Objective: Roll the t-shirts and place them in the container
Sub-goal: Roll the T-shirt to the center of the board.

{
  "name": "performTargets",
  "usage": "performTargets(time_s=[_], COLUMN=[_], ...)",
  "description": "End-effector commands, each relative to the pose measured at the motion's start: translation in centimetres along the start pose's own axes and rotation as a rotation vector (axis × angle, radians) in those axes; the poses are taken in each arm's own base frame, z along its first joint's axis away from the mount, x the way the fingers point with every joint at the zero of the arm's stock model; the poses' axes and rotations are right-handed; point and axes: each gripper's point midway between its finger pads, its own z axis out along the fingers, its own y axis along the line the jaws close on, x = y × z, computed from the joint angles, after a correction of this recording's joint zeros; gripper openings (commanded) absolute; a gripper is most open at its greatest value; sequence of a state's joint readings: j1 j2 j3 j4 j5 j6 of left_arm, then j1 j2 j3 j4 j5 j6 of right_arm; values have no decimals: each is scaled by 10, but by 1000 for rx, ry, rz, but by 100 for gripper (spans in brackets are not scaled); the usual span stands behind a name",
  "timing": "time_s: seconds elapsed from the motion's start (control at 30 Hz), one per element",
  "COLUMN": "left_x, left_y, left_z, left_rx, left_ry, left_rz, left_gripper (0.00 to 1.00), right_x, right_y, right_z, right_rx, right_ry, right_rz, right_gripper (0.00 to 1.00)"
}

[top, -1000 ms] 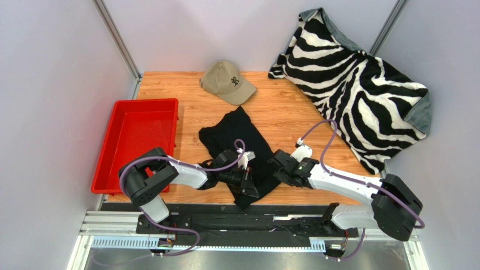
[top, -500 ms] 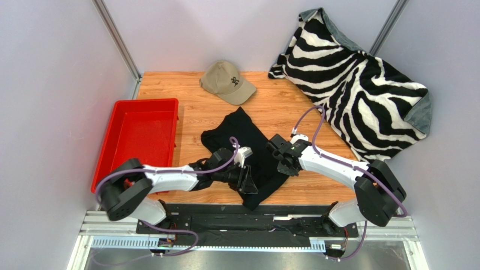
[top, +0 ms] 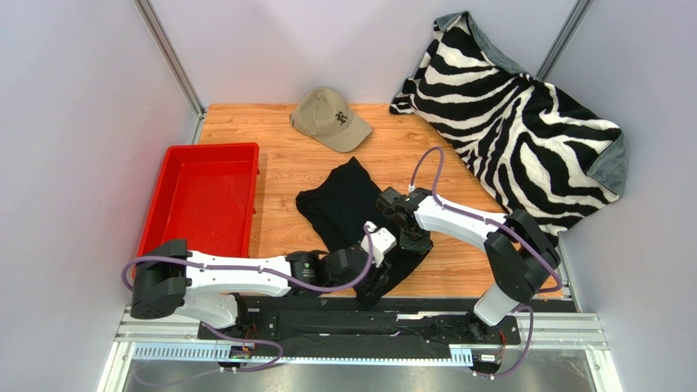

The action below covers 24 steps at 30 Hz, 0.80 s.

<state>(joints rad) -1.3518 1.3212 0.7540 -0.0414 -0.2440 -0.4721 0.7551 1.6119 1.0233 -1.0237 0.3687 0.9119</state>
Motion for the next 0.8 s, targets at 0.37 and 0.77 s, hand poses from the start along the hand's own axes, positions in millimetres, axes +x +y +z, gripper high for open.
performTargets(time_s=[0.37,0.77], left_x=[20,52], left_y=[-12,1], left_z=[36,57], left_rx=[-318,-408], left_ry=[20,106], left_rz=[368,432], left_gripper=[70,63], right_x=[1,-4], right_y=[13,13], right_z=[4,3], right_rx=[-13,-35], right_ry=[88,90], right_rz=[-37,-7], right_gripper=[2,6])
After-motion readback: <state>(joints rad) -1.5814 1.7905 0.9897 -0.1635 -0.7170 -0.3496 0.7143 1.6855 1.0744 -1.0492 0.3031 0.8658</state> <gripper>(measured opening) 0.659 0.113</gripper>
